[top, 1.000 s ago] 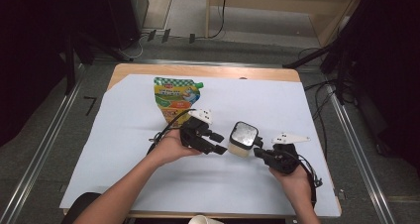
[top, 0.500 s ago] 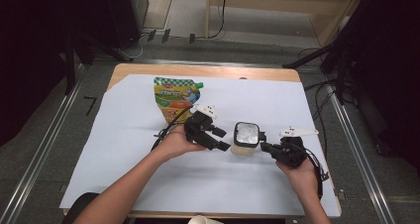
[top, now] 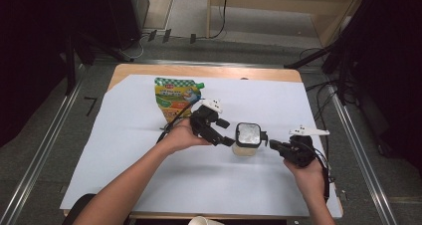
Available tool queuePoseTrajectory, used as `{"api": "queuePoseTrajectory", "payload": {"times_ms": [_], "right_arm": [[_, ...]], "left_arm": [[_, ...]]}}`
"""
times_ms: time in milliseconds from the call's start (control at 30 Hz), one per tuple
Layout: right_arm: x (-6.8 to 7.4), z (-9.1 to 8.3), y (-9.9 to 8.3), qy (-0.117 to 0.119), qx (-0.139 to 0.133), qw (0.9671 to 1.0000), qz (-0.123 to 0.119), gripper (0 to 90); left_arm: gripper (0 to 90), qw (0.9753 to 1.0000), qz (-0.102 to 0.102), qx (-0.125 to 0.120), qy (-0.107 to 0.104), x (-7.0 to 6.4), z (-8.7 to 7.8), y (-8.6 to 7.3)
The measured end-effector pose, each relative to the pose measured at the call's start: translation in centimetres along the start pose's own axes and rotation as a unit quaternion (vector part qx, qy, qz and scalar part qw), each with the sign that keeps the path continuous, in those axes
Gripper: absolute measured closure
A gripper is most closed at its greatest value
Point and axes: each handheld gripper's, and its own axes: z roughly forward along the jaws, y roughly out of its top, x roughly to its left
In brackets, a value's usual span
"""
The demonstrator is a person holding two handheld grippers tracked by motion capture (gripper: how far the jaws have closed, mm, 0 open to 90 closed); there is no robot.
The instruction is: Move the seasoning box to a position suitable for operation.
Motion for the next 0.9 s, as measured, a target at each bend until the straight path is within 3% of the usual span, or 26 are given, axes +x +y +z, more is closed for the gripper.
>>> {"api": "queuePoseTrajectory", "payload": {"times_ms": [67, 200, 267, 500, 600, 900], "right_arm": [[-0.1, 0.4, 0.1, 0.000, 0.001, 1.0000, 0.005, 90.0], [-0.2, 0.7, 0.3, -0.004, 0.002, 0.9999, 0.012, 90.0], [-0.2, 0.7, 0.2, -0.006, 0.002, 0.9999, 0.011, 90.0], [-0.1, 0.7, 0.3, -0.009, 0.001, 0.9999, 0.009, 90.0], [0.0, 0.7, 0.2, -0.009, 0.000, 0.9999, 0.010, 90.0], [0.1, 0.7, 0.2, -0.013, -0.003, 0.9998, 0.012, 90.0]], "left_arm": [[17.8, 0.9999, 0.011, 0.004, 0.005, 0.0, 0.5, 0.2], [14.2, 0.9998, 0.013, 0.009, 0.008, 0.1, 1.4, 0.2], [12.8, 0.9994, 0.029, 0.010, 0.017, 0.2, 2.1, 0.0], [13.8, 0.9988, 0.046, 0.006, 0.014, 0.0, 3.2, 0.1], [14.4, 0.9979, 0.058, 0.013, 0.025, 0.0, 3.6, 0.1], [15.1, 0.9965, 0.073, 0.005, 0.040, -0.5, 4.6, 0.4]]}}
